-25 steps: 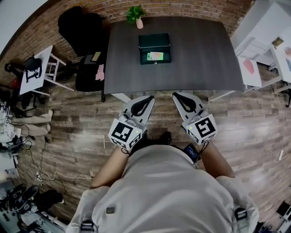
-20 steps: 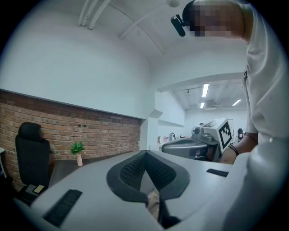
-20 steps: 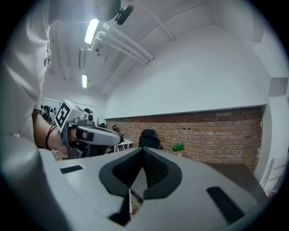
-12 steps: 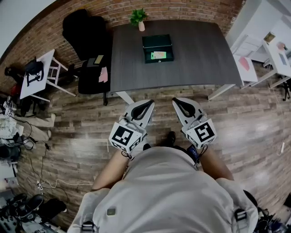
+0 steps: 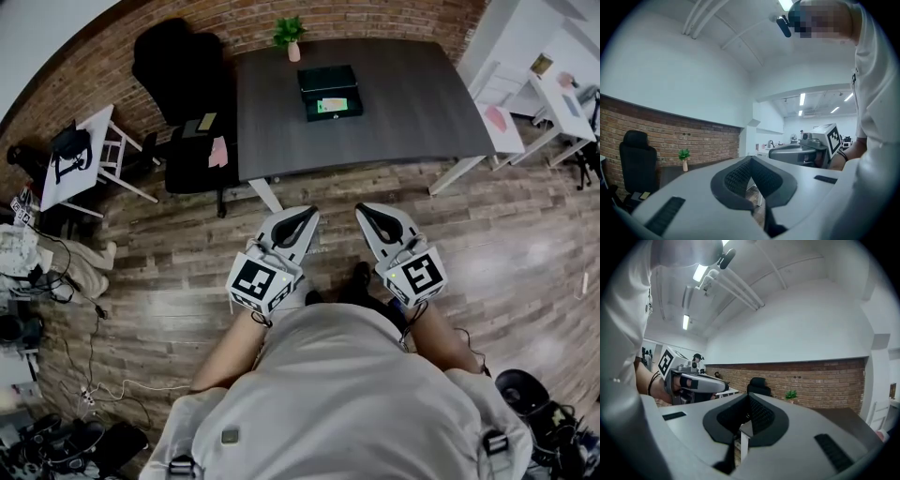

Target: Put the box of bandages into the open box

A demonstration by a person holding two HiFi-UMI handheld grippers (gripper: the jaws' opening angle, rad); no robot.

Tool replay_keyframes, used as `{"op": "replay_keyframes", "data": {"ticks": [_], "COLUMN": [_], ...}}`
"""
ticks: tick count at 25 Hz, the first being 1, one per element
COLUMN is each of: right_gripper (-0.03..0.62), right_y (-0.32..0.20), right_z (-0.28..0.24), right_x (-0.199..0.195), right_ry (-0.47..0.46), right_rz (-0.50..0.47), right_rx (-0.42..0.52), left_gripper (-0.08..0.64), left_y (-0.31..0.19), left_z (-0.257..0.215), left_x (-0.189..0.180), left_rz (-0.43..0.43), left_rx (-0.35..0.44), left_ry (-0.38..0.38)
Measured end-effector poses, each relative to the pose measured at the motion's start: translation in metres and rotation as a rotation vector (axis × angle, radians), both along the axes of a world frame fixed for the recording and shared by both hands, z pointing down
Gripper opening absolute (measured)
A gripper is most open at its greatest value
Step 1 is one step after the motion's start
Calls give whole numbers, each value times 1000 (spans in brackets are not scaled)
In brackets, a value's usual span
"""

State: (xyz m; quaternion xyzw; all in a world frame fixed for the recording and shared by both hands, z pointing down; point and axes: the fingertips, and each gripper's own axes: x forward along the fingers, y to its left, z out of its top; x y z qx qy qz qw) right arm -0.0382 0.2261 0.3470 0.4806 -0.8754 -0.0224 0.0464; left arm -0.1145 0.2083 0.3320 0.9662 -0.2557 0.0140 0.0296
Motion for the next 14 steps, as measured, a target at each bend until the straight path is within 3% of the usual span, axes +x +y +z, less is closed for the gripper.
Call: {"op": "replay_keyframes", "data": {"ticks": [14], "right_gripper": [20], "right_y": [26], "right_z": [1], "right_x": [-22], "right_ry": [-1], "right_rz": [20], "right_rx": [11], "left_gripper": [15], "left_y": [26], "left_z": [3], "left_x": [-18], "left_rz": [33], "left_rx": [9], "left_ry": [3]}}
